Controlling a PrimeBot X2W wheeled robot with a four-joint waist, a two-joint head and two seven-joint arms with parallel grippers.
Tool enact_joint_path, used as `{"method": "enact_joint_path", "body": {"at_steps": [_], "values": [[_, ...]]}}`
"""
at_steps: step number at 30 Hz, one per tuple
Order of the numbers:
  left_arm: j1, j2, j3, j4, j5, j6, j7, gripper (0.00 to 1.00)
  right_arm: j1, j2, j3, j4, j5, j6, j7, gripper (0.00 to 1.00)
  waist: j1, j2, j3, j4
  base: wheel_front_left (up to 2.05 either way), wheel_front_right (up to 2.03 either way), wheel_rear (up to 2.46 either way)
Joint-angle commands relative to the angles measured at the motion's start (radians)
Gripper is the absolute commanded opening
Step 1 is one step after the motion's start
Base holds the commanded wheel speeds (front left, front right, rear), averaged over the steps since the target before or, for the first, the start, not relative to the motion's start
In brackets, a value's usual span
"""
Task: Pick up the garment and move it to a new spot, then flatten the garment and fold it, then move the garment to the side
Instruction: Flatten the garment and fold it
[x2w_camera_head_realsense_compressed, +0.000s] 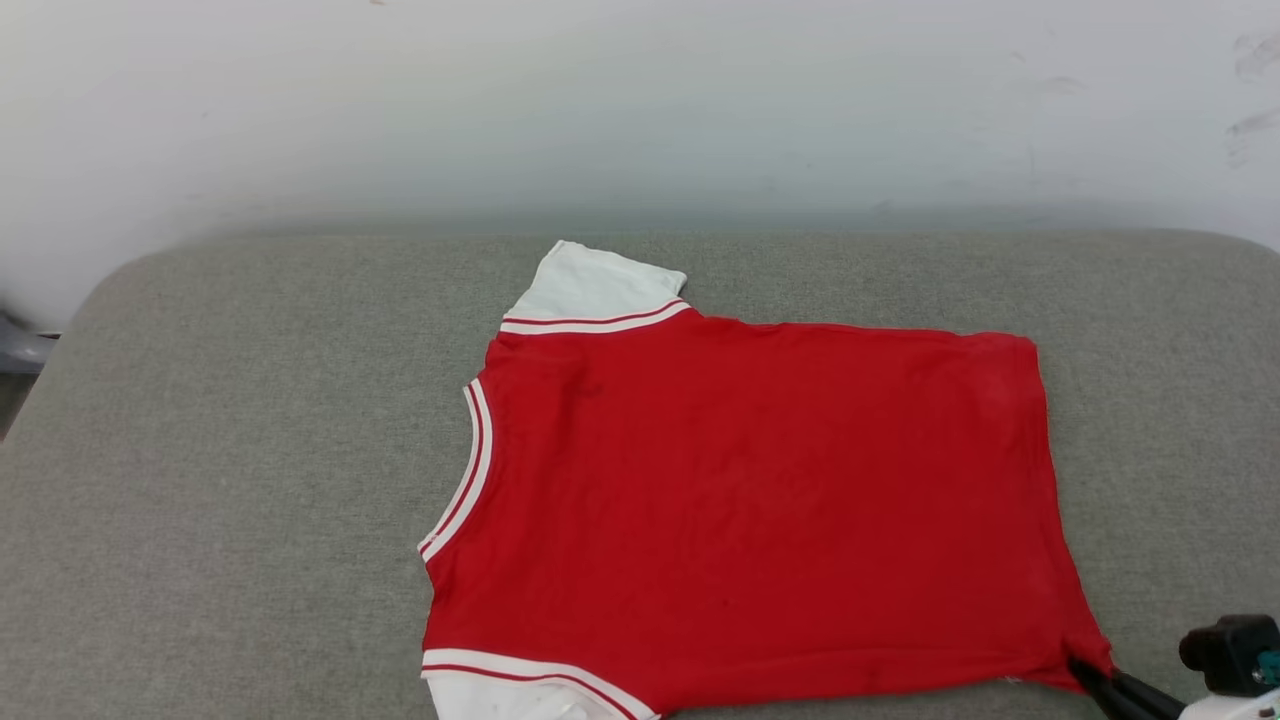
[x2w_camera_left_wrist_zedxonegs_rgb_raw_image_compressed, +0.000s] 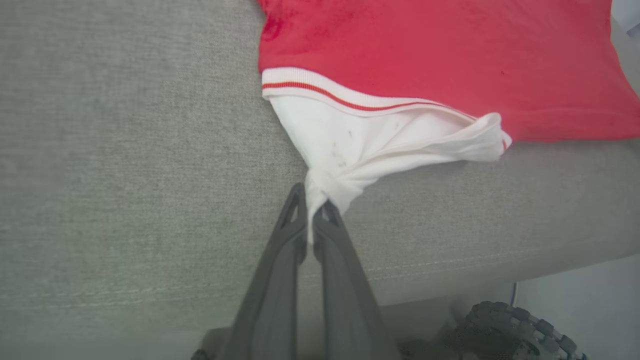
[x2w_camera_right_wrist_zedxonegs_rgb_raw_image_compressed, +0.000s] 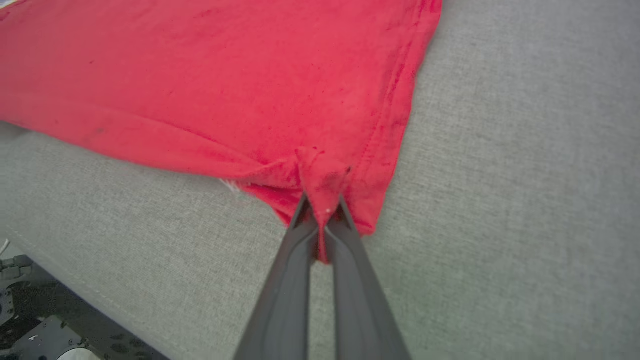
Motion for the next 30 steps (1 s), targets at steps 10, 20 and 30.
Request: {"method": "enact_joint_path", "body": {"at_steps": [10, 20, 30], "values": [[-0.032, 0.027, 0.003, -0.026, 0.034, -0.004, -0.019, 0.0, 0.14, 0.008, -0.171, -0.128, -0.027, -0.001, 0.06, 0.0, 0.0002, -0.0001, 0.002, 0.005, 0.0, 0.0, 0.0], [-0.308, 0.004, -0.004, 0.088, 0.117, -0.083, -0.038, 0.0, 0.059, 0.044, -0.247, -0.204, -0.066, -0.001, 0.146, 0.0, 0.0002, -0.0001, 0.05, -0.014, 0.0, 0.0, 0.0], [-0.582, -0.012, -0.017, 0.278, 0.166, -0.181, -0.032, 0.0, -0.094, 0.066, -0.246, -0.197, -0.05, -0.001, 0.188, 0.0, 0.0002, -0.0001, 0.153, -0.067, 0.0, 0.0, 0.0]]}}
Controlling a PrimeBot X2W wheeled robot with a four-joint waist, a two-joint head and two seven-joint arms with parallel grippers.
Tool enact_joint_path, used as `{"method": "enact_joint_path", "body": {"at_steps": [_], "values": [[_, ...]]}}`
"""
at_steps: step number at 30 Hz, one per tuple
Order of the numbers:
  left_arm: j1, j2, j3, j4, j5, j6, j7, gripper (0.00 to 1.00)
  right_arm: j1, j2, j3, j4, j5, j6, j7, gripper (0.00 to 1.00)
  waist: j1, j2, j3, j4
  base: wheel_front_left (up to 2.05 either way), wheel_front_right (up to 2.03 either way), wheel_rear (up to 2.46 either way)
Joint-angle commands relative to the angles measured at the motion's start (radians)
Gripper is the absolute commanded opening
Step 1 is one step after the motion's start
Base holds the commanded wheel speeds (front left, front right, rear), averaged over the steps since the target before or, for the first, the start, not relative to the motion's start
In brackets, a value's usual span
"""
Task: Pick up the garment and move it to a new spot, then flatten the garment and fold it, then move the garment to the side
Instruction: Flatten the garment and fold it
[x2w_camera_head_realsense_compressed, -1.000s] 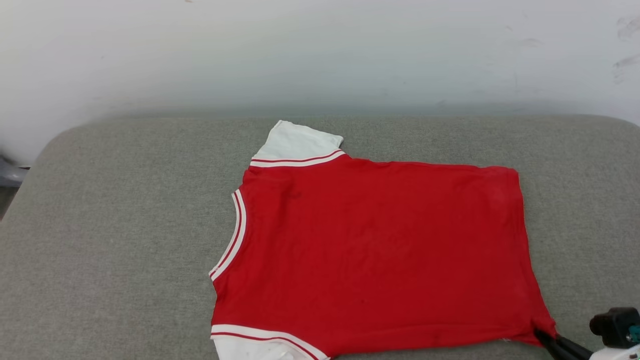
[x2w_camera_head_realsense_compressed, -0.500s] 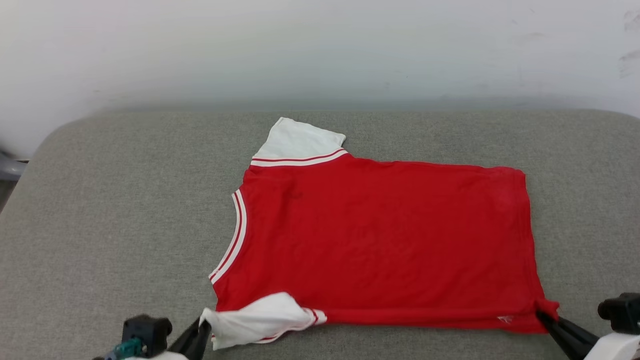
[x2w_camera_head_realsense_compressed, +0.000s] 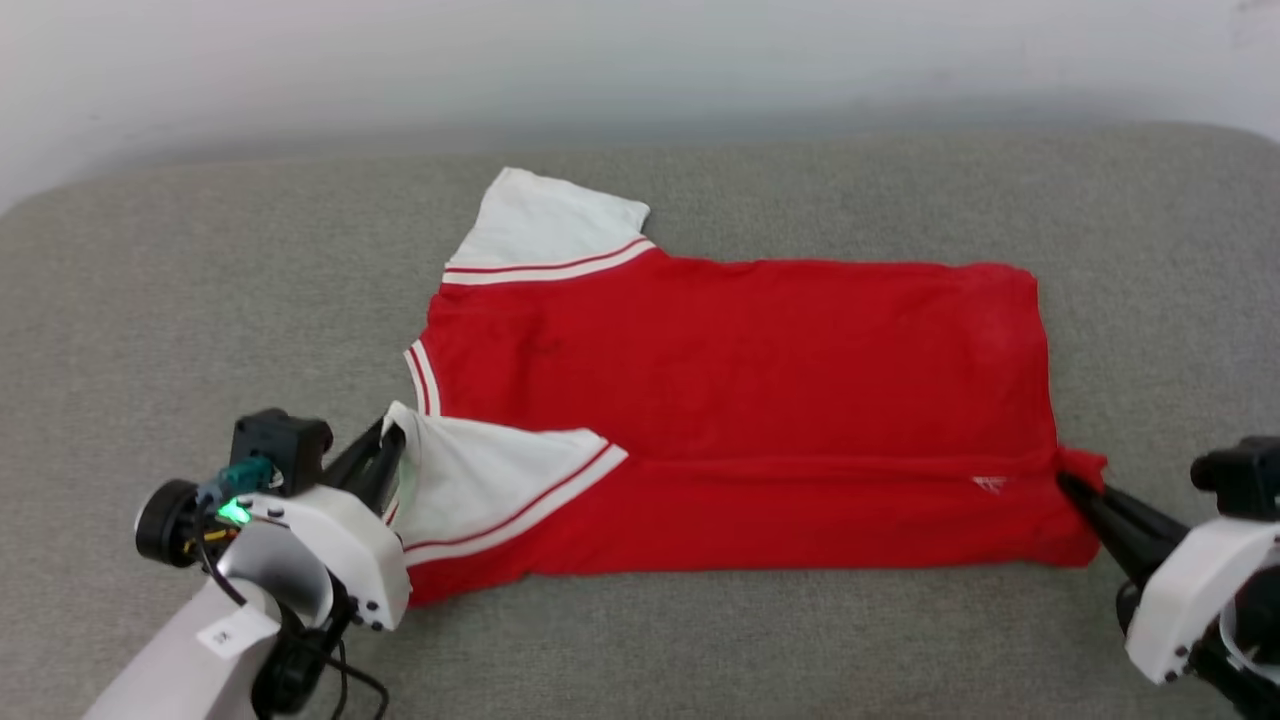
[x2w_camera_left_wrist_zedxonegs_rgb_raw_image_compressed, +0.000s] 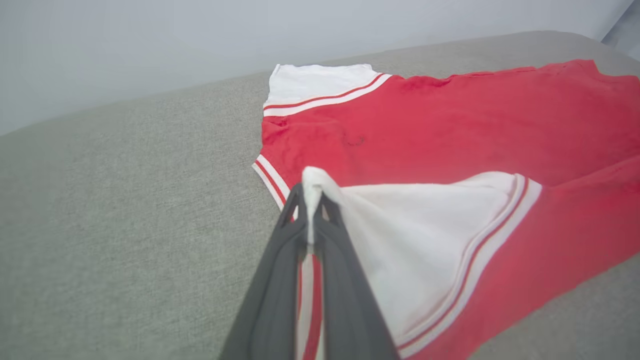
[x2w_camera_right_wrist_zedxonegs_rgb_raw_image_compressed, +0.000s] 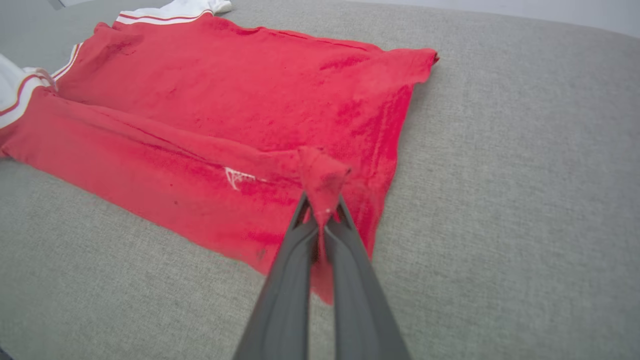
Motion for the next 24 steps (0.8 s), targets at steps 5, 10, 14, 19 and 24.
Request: {"method": "enact_joint_path", "body": {"at_steps": [5, 10, 14, 19, 24], "values": [[-0.084, -0.014, -0.015, 0.102, 0.014, -0.046, -0.008, 0.0, -0.103, 0.028, 0.036, 0.064, 0.004, -0.001, 0.0, 0.0, -0.0001, 0.0, 0.077, -0.03, 0.0, 0.0, 0.0], [-0.154, -0.036, -0.042, 0.234, 0.026, -0.095, -0.014, 0.0, -0.186, 0.045, 0.089, 0.14, 0.015, -0.001, -0.01, 0.0, -0.0001, 0.0, 0.126, -0.037, 0.0, 0.0, 0.0], [-0.182, -0.064, -0.058, 0.343, 0.023, -0.127, -0.03, 0.0, -0.226, 0.056, 0.139, 0.207, 0.021, -0.001, -0.019, 0.0, -0.0001, 0.0, 0.143, -0.039, 0.0, 0.0, 0.0], [-0.194, -0.098, -0.088, 0.458, 0.03, -0.155, -0.06, 0.0, -0.246, 0.074, 0.194, 0.275, 0.05, -0.001, -0.033, 0.0, -0.0001, 0.0, 0.141, -0.035, 0.0, 0.0, 0.0], [-0.21, -0.12, -0.091, 0.525, 0.019, -0.171, -0.101, 0.85, -0.254, 0.075, 0.213, 0.307, 0.074, -0.001, -0.083, 0.29, -0.0001, 0.0, 0.111, -0.021, 0.0, 0.0, 0.0]]}}
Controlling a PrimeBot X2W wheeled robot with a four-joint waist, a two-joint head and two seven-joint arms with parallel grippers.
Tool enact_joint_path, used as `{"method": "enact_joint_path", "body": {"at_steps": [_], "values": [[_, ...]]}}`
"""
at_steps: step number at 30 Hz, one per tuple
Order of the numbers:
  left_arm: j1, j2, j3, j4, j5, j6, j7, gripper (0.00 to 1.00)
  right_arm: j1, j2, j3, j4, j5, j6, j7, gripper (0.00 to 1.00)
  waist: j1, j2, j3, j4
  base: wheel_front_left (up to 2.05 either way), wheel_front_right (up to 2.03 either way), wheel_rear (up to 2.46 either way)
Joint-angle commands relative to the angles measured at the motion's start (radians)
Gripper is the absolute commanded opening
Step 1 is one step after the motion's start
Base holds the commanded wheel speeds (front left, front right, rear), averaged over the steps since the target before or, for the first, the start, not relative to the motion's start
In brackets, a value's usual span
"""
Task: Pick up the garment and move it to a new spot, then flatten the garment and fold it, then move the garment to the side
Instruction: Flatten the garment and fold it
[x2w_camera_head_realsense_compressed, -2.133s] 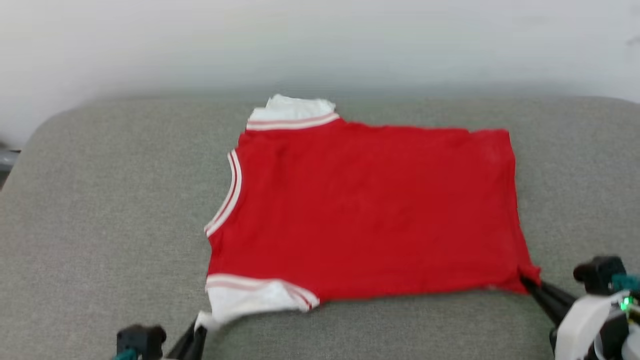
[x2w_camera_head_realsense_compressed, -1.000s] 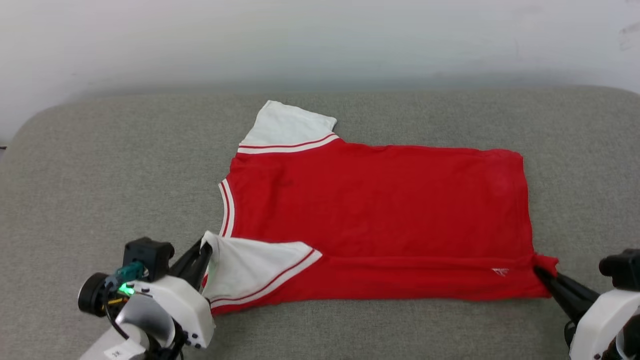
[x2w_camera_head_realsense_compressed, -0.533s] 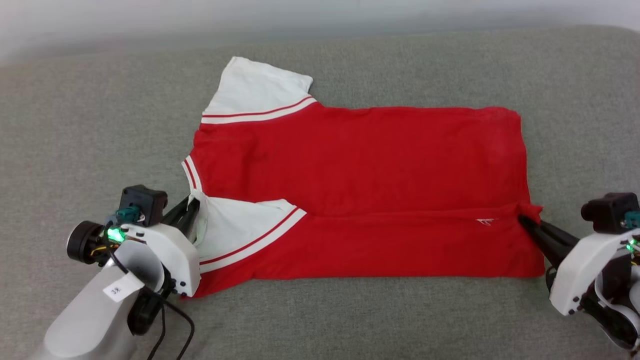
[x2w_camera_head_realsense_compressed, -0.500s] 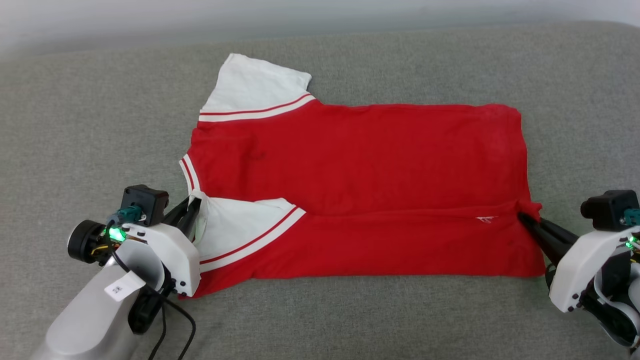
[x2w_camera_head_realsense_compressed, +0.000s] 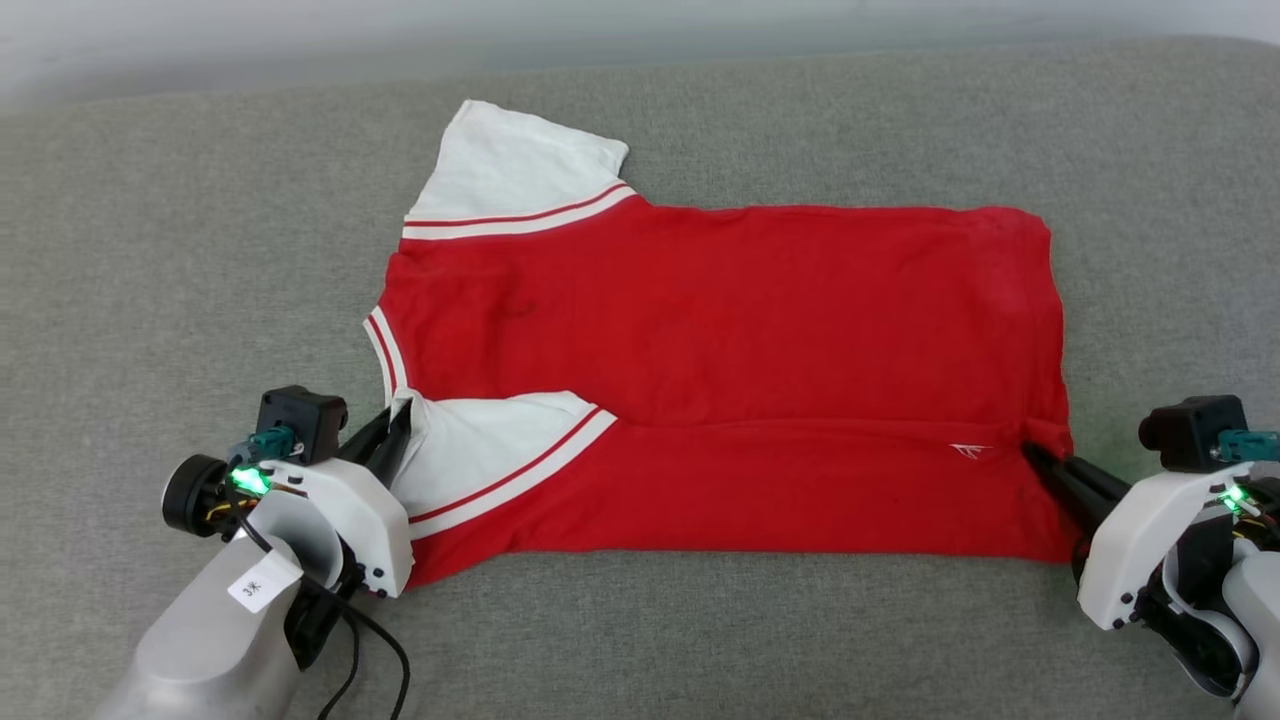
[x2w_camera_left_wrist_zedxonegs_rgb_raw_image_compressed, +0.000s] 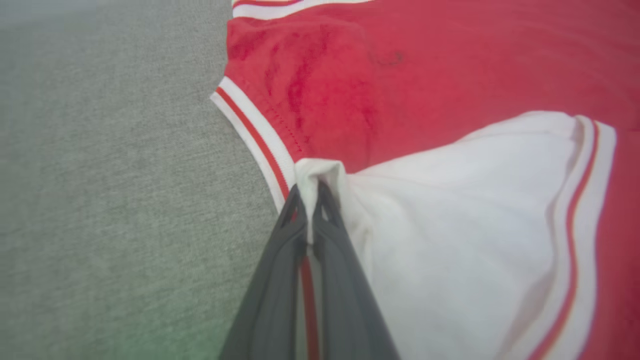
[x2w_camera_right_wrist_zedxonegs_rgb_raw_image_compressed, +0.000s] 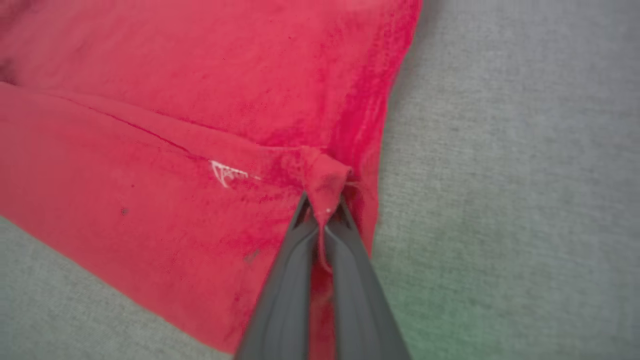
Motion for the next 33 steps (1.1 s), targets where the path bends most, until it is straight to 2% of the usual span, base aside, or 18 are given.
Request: {"method": "enact_joint_path", "body": {"at_steps": [1, 8, 12, 16, 19, 22, 25, 26, 33], "values": [[0.006, 0.0, -0.004, 0.022, -0.001, -0.003, -0.008, 1.0, -0.006, 0.0, 0.0, 0.004, 0.003, -0.001, -0.018, 1.0, -0.0001, -0.0001, -0.017, 0.01, 0.0, 0.0, 0.0], [-0.035, 0.022, -0.002, 0.009, 0.0, -0.013, -0.036, 1.0, 0.042, -0.039, -0.042, -0.036, -0.003, -0.001, -0.103, 1.0, -0.0001, -0.0001, -0.083, 0.036, 0.0, 0.0, 0.0], [-0.062, 0.049, -0.005, -0.037, -0.004, -0.018, 0.006, 1.0, 0.08, -0.064, -0.099, -0.083, -0.021, -0.001, -0.121, 1.0, -0.0001, -0.0001, -0.111, 0.044, 0.0, 0.0, 0.0], [-0.091, 0.083, -0.008, -0.11, -0.025, -0.021, 0.104, 1.0, 0.124, -0.065, -0.161, -0.138, -0.042, -0.001, -0.112, 1.0, -0.0001, -0.0001, -0.132, 0.048, 0.0, 0.0, 0.0], [-0.107, 0.105, -0.011, -0.165, -0.066, -0.026, 0.219, 1.0, 0.155, -0.052, -0.205, -0.174, -0.069, -0.001, -0.093, 1.0, -0.0001, -0.0001, -0.143, 0.052, 0.0, 0.0, 0.0], [-0.109, 0.105, 0.007, -0.21, -0.167, -0.03, 0.376, 1.0, 0.184, -0.037, -0.244, -0.206, -0.093, -0.001, -0.066, 1.0, -0.0001, -0.0001, -0.149, 0.054, 0.0, 0.0, 0.0], [-0.127, 0.142, -0.016, -0.252, -0.208, -0.032, 0.528, 1.0, 0.205, -0.018, -0.279, -0.238, -0.113, -0.001, -0.038, 1.0, -0.0001, -0.0001, -0.151, 0.055, 0.0, 0.0, 0.0], [-0.127, 0.151, -0.028, -0.278, -0.257, -0.032, 0.654, 1.0, 0.227, 0.0, -0.309, -0.266, -0.134, -0.001, -0.012, 1.0, -0.0001, -0.0001, -0.151, 0.056, 0.0, 0.0, 0.0], [-0.13, 0.175, -0.073, -0.297, -0.335, -0.025, 0.909, 1.0, 0.258, 0.039, -0.364, -0.319, -0.162, -0.001, 0.042, 1.0, -0.0001, -0.0001, -0.132, 0.052, 0.0, 0.0, 0.0]]}}
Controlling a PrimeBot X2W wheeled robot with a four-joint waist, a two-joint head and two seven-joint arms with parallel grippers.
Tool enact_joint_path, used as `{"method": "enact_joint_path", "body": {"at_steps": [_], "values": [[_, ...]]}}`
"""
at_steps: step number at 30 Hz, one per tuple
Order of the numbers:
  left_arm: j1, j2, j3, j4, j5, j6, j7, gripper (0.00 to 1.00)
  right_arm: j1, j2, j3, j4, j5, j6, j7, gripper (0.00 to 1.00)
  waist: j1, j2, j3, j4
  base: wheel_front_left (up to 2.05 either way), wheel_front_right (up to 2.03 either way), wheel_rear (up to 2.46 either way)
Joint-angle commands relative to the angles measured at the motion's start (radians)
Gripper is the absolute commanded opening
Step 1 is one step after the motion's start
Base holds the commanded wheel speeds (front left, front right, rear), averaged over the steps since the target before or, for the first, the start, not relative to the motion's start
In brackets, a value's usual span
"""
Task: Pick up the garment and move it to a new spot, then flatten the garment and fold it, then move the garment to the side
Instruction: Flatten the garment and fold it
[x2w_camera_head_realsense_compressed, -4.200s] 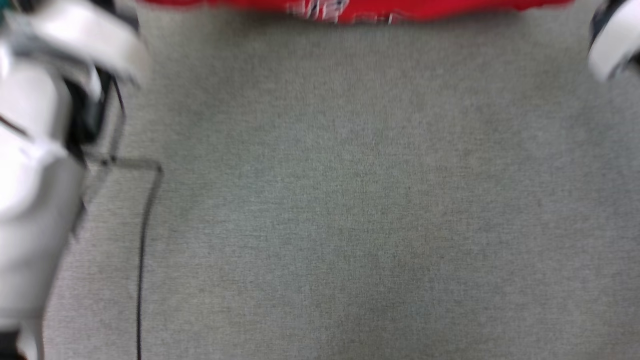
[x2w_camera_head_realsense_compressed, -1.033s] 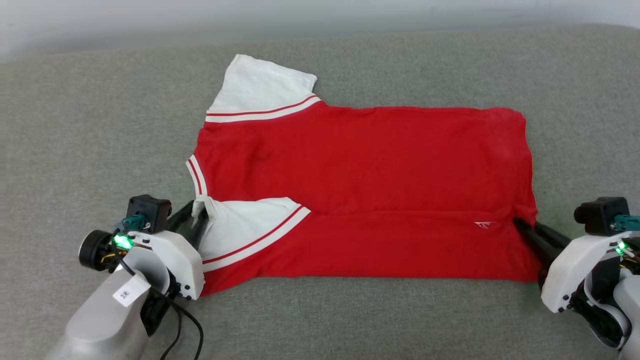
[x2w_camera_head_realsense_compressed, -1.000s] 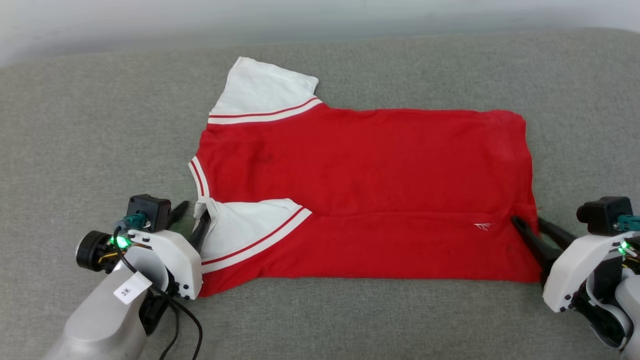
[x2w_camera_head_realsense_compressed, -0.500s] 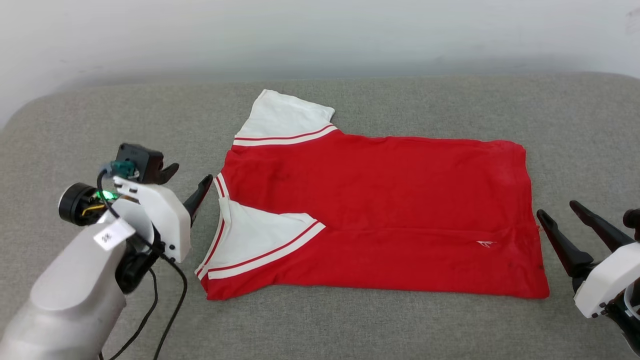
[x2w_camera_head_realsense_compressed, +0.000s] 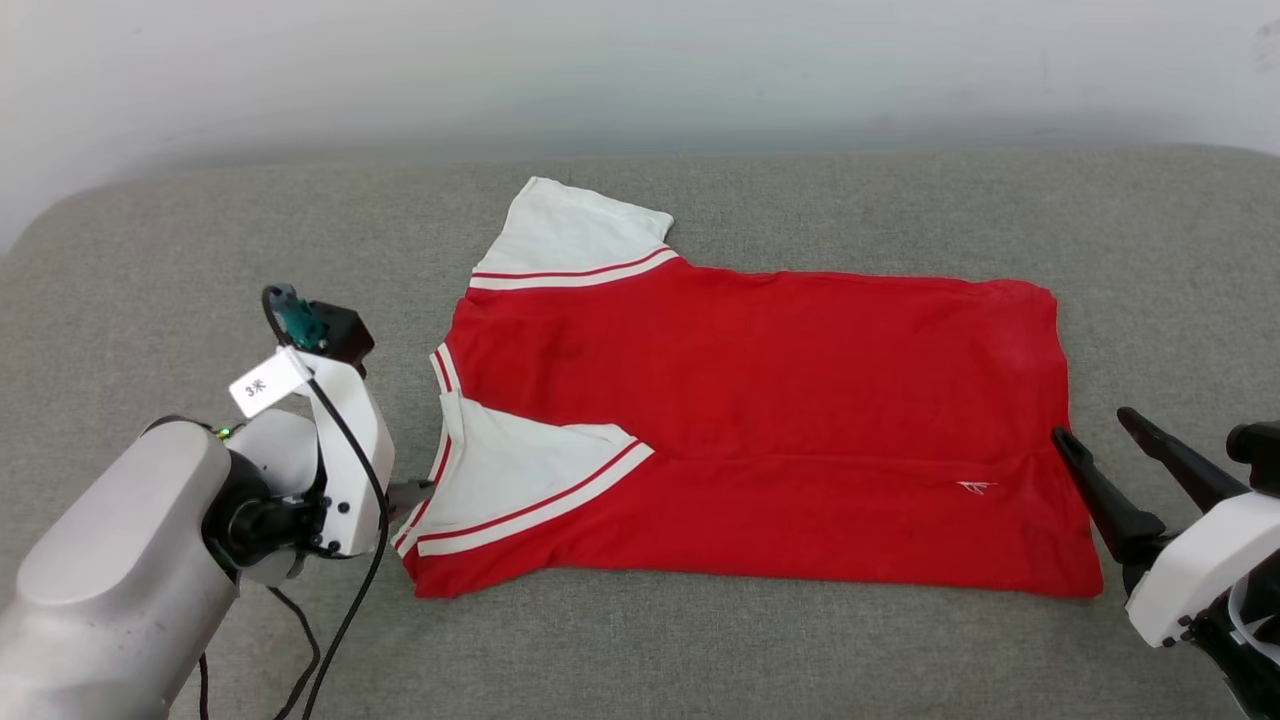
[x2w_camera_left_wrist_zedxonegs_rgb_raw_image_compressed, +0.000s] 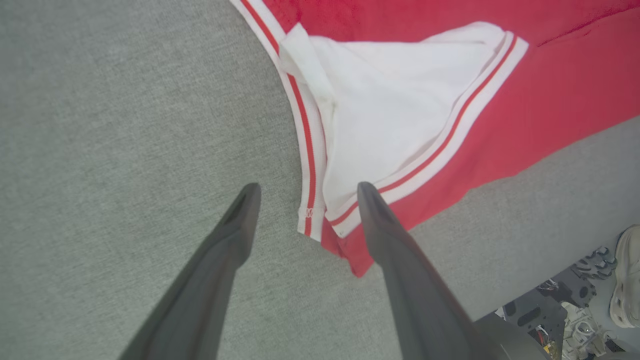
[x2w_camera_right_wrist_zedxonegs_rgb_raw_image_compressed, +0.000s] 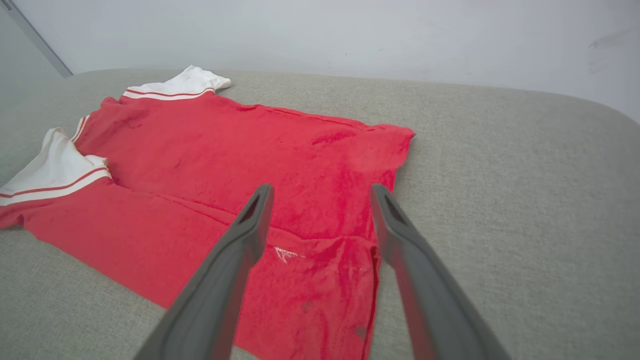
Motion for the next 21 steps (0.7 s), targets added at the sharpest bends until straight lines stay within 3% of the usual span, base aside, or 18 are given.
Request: {"method": "enact_joint_path", "body": {"at_steps": [1, 7, 16, 17, 18, 19, 20, 21], "values": [[-0.006, 0.005, -0.01, -0.002, -0.006, 0.004, 0.03, 1.0, 0.018, 0.013, -0.01, -0.01, -0.004, -0.001, 0.007, 1.0, 0.0001, 0.0, 0.009, -0.004, 0.0, 0.0, 0.0], [0.024, 0.002, -0.052, 0.007, -0.012, 0.009, 0.108, 1.0, 0.016, 0.038, -0.031, -0.027, -0.015, -0.001, 0.031, 1.0, 0.0001, 0.0, 0.033, -0.019, 0.0, 0.0, 0.0], [0.088, -0.014, -0.094, 0.047, -0.003, 0.001, 0.08, 1.0, 0.001, 0.057, -0.034, -0.015, -0.026, -0.001, 0.039, 1.0, 0.0001, 0.0, 0.059, -0.036, 0.0, 0.0, 0.0], [0.095, -0.018, -0.095, 0.05, -0.006, -0.001, 0.068, 0.77, -0.002, 0.057, -0.034, -0.014, -0.026, -0.001, 0.04, 1.0, 0.0001, 0.0, 0.059, -0.036, 0.0, 0.0, 0.0], [0.096, -0.019, -0.097, 0.054, -0.004, -0.002, 0.055, 0.25, -0.005, 0.055, -0.035, -0.014, -0.027, -0.001, 0.04, 1.0, 0.0001, 0.0, 0.059, -0.037, 0.0, 0.0, 0.0], [0.096, -0.019, -0.097, 0.054, -0.004, -0.002, 0.055, 0.25, -0.005, 0.055, -0.035, -0.014, -0.027, -0.001, 0.04, 1.0, 0.0001, 0.0, 0.059, -0.037, 0.0, 0.0, 0.0], [0.098, -0.021, -0.101, 0.057, -0.001, -0.002, 0.045, 0.0, -0.008, 0.053, -0.037, -0.014, -0.028, -0.001, 0.039, 1.0, 0.0001, 0.0, 0.058, -0.036, 0.0, 0.0, 0.0], [0.098, -0.021, -0.102, 0.057, 0.006, -0.004, 0.016, 0.0, -0.017, 0.041, -0.039, -0.02, -0.029, -0.001, 0.044, 1.0, 0.0001, 0.0, 0.055, -0.034, 0.0, 0.0, 0.0]]}}
